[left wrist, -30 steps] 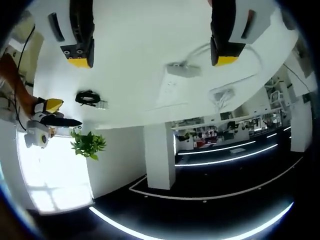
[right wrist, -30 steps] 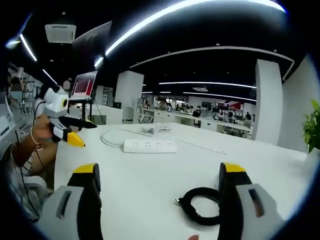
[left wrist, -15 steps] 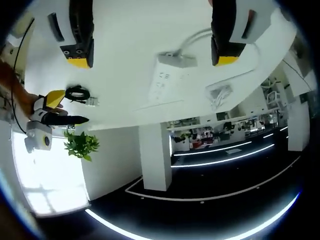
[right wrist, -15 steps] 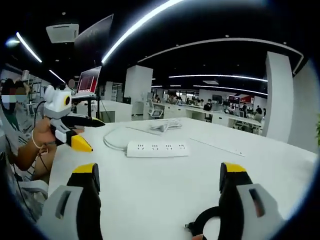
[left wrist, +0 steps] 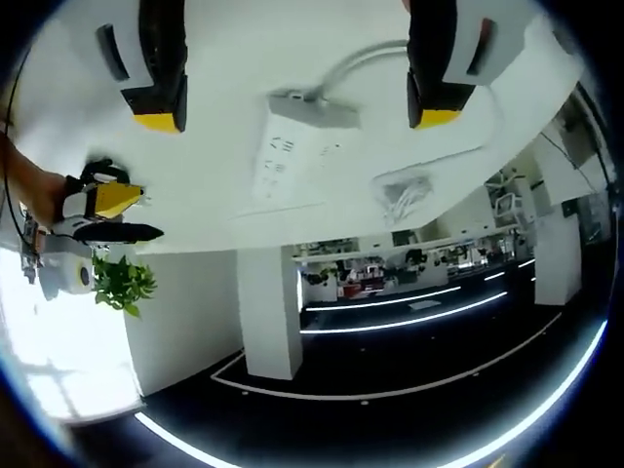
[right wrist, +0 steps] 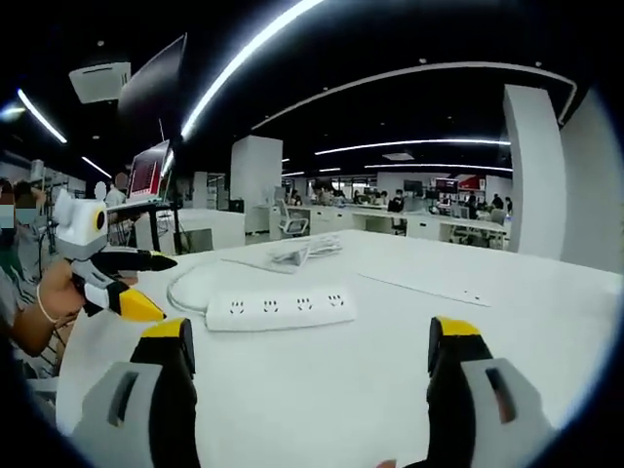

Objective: Straighten the power strip on the desk, plug the charger into it

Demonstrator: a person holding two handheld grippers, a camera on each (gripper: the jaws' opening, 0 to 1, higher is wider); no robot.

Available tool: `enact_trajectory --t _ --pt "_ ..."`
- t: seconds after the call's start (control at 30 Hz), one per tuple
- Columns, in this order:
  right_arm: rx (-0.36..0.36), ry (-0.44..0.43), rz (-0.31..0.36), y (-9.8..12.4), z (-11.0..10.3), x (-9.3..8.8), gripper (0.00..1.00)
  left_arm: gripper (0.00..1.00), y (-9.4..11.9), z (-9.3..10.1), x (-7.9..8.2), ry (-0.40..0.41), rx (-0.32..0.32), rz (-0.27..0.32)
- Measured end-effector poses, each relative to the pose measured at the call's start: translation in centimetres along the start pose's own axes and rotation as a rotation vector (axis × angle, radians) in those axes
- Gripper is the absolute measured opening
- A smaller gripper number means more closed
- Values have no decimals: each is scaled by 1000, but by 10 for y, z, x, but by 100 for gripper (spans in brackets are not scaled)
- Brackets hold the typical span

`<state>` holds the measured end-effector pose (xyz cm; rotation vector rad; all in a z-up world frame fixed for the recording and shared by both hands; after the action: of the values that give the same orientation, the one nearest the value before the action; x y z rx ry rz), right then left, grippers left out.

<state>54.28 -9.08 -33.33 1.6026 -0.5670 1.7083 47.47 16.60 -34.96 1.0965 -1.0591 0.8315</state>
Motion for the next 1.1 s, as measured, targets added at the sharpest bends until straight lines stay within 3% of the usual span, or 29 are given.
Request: enact_trajectory --t 0.37,0.5,0.57,0.67,0.77,0.97,1.1 --pt "0 -114 -29 -45 14 -7 100 89 -21 1 -7 58 36 -5" --pt "88 -145 -8 -67 12 -9 100 89 -30 2 -10 115 24 2" --pt "129 -120 -19 -77 11 -12 100 87 -34 2 -13 116 34 -14" --pt "109 -35 -78 -89 15 -21 100 82 -39 0 -18 90 57 -46" --pt "120 -34 -89 -96 14 -24 100 82 -42 -2 -20 106 60 -44" --pt "137 -37 -91 -106 20 -27 100 82 -51 -2 -22 134 64 -63" --pt "193 -15 -63 -113 20 -28 98 81 -56 0 -23 138 40 -84"
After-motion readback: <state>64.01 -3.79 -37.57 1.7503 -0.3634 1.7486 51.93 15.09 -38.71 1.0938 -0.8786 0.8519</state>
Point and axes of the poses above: the point that each gripper's makers call its tool centre point, and the gripper's own axes: y roughly backward along the fingers, z roughly to its right, x roughly out of its top, the point moved 8 cm from there along y, roughly backward along the fingers, and after that the axes turned 5 degrees about y, right-handed, at the moved point
